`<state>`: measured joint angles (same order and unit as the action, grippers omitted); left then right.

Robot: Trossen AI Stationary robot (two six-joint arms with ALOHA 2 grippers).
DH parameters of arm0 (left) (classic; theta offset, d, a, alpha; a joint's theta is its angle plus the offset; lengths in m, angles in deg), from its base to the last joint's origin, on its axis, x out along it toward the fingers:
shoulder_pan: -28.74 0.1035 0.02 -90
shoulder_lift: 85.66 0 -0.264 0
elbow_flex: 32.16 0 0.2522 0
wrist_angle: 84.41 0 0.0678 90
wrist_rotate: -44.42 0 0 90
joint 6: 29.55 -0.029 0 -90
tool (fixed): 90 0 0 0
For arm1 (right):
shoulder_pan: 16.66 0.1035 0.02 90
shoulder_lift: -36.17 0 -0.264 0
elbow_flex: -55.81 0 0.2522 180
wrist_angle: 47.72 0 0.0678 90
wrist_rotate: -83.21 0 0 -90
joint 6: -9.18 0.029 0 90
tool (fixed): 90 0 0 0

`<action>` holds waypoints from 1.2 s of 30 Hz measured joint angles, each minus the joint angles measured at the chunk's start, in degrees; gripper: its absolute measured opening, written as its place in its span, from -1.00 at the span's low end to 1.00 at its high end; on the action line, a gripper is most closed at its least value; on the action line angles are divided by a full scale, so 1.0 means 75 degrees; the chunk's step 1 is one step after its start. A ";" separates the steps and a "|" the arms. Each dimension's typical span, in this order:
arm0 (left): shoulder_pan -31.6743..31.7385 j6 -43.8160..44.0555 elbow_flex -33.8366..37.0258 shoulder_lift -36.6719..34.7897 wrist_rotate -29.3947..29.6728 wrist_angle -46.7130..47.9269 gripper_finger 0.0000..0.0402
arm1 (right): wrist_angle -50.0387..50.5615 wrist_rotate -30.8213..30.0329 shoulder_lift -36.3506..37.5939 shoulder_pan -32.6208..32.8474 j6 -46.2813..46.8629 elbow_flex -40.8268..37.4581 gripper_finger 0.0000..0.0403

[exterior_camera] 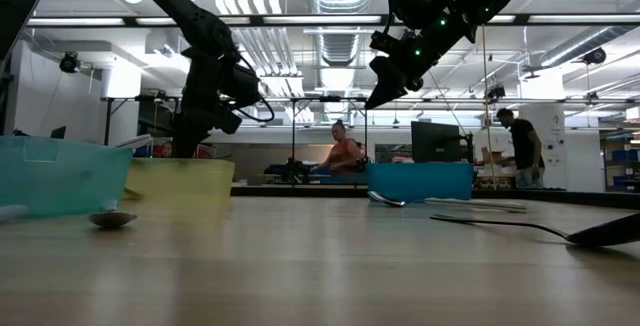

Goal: Sort silverware by color (type)
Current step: Put the black spoon into the yellow bin

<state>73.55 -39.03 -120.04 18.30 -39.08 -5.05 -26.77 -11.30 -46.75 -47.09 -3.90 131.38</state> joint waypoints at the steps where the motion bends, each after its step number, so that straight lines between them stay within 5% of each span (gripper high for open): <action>1: 0.0000 0.0001 0.0000 0.0000 0.0000 0.0002 -0.92 | 0.0001 -0.0003 0.0000 0.0002 0.0000 0.0001 -0.94; 25: 0.0000 0.0081 0.0000 0.0000 0.0000 -0.0073 -0.91 | 0.0138 -0.0001 0.0000 0.0001 0.0000 -0.0002 -0.94; 36: 0.0000 0.0150 0.0000 0.0000 0.0000 -0.0070 -0.71 | 0.0141 0.0000 0.0000 0.0002 0.0000 -0.0002 -0.94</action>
<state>73.55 -37.91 -120.04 18.30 -39.08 -5.57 -25.71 -11.30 -46.75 -47.08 -3.90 131.37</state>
